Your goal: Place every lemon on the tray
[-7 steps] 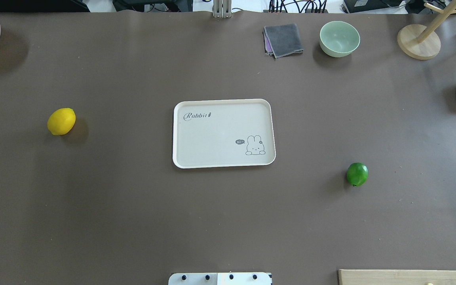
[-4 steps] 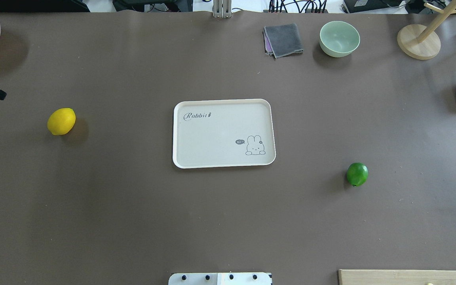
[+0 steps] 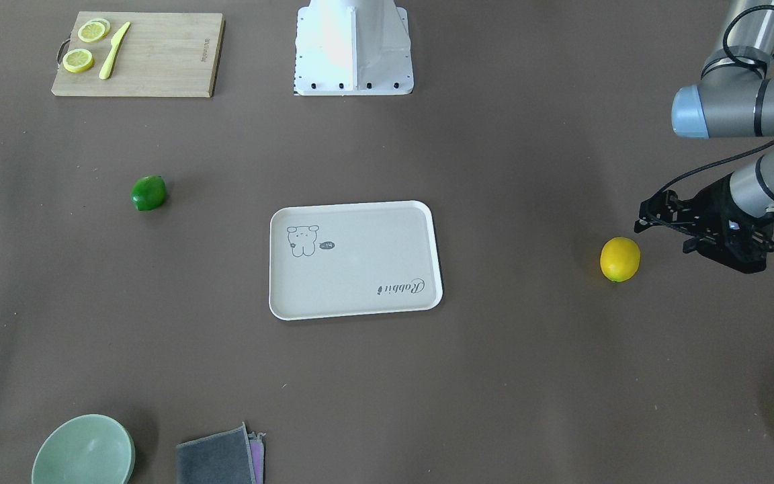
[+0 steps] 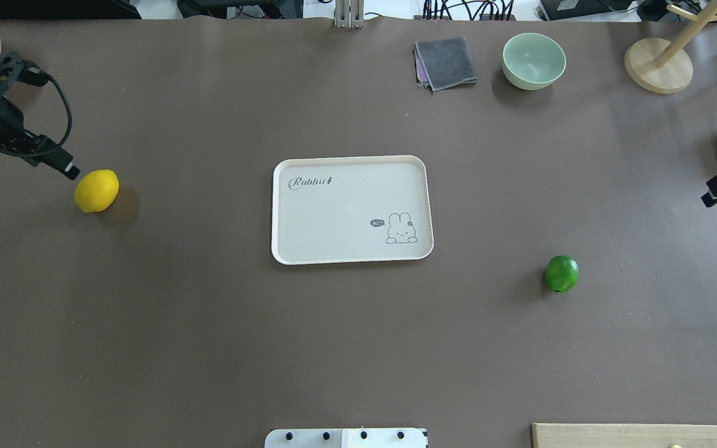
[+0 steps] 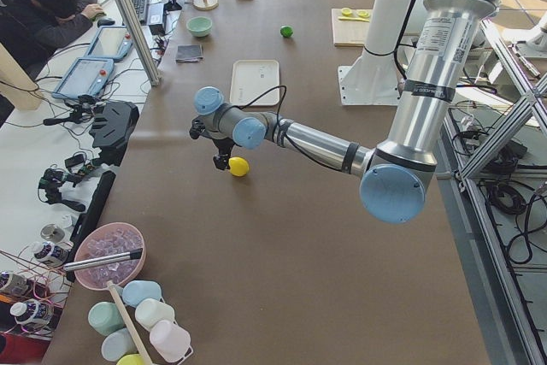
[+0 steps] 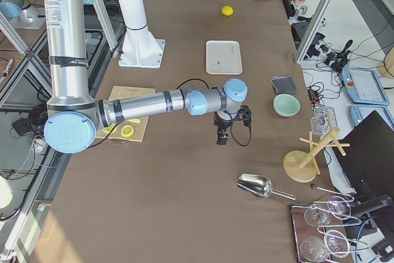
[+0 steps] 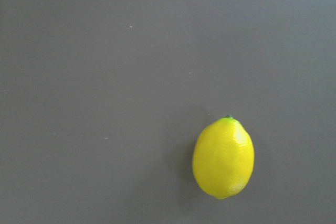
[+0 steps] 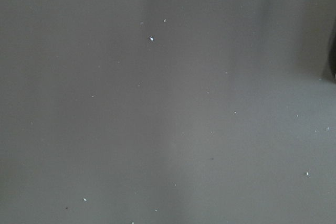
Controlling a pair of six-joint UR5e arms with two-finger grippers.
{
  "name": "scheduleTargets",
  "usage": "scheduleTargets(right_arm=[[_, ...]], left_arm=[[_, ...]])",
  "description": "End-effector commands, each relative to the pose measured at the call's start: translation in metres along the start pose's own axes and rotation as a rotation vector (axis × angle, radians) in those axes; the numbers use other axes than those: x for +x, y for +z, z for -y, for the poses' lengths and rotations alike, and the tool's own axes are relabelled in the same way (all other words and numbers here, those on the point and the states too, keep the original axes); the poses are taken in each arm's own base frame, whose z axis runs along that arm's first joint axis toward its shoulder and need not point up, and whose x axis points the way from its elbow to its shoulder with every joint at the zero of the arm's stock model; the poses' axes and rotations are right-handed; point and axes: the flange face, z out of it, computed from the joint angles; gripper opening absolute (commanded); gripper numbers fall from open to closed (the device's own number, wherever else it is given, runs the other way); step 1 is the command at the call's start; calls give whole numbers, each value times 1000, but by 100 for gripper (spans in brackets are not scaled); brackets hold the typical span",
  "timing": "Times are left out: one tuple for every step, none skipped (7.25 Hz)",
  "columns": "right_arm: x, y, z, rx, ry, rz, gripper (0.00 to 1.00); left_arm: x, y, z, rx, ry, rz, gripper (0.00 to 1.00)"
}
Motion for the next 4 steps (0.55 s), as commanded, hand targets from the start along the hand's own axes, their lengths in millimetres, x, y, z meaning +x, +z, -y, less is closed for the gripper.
scheduleTargets(right_arm=[[-1,2,0,-3,-2,-1,100],[-1,2,0,-3,-2,-1,100],[-1,2,0,-5,-2,-1,100],[-1,3,0,-6,-1,-1,100]], left_arm=[[-10,28,9,-11,19,-4,99],[-1,44,11,-35,29,-9,99],[4,50,12,-44,34,-11,99],[2,57,10,-57,32,-13,99]])
